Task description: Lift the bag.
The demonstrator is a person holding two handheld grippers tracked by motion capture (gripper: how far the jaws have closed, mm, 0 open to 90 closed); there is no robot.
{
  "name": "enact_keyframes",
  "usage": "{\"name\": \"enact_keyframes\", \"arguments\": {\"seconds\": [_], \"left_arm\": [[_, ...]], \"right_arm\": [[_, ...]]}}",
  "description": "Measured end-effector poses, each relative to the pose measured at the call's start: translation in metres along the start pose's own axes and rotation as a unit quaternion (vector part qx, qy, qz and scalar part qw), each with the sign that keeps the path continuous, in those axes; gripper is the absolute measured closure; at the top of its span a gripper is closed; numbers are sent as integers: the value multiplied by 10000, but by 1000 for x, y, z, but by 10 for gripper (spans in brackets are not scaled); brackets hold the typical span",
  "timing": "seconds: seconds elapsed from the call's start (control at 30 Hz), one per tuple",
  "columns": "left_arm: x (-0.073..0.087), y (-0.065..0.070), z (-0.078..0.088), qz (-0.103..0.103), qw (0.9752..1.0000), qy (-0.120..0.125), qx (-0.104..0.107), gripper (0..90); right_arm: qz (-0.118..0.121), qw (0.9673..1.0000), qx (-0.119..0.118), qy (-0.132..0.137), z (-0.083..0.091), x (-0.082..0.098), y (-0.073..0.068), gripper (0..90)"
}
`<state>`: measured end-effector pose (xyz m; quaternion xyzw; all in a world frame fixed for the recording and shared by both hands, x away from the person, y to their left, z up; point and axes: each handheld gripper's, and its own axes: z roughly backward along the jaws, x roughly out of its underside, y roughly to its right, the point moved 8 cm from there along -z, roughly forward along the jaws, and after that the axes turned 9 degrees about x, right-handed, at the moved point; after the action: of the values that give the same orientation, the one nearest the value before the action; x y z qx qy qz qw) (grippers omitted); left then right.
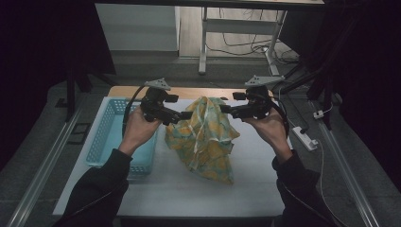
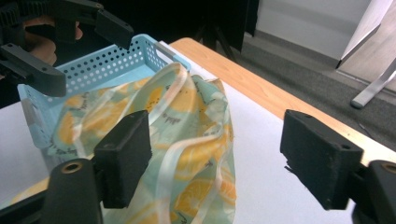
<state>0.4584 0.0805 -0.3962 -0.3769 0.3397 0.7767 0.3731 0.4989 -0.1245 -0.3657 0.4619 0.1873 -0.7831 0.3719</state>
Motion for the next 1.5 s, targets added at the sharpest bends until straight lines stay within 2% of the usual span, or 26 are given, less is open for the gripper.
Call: {"name": "enact_keyframes", "arguments": {"seconds": [0.13,0.43,0.63,1.0,1.3,1.5], "left_arm": [[7,2,10,26,10000,60,-32,36],[28,7,26,88,9999,92,-7,0],[46,6,29,162,9999,17,-13,0],[75,7,37,193,9997,11,-168,0],[103,11,41,296,9991,-40,-286,0],[122,12,40,433,9984,-30,-353,0]], "right_arm": [[-33,9999,11,95,8,1,0,179],[-72,9999,106,88,15,12,2,87],[-95,9999,116,69,20,21,3,70],[-115,9991,400,0,27,46,15,37],[-80,9987,501,-19,30,67,13,23],[-174,9983,548,52,30,82,11,15]]}}
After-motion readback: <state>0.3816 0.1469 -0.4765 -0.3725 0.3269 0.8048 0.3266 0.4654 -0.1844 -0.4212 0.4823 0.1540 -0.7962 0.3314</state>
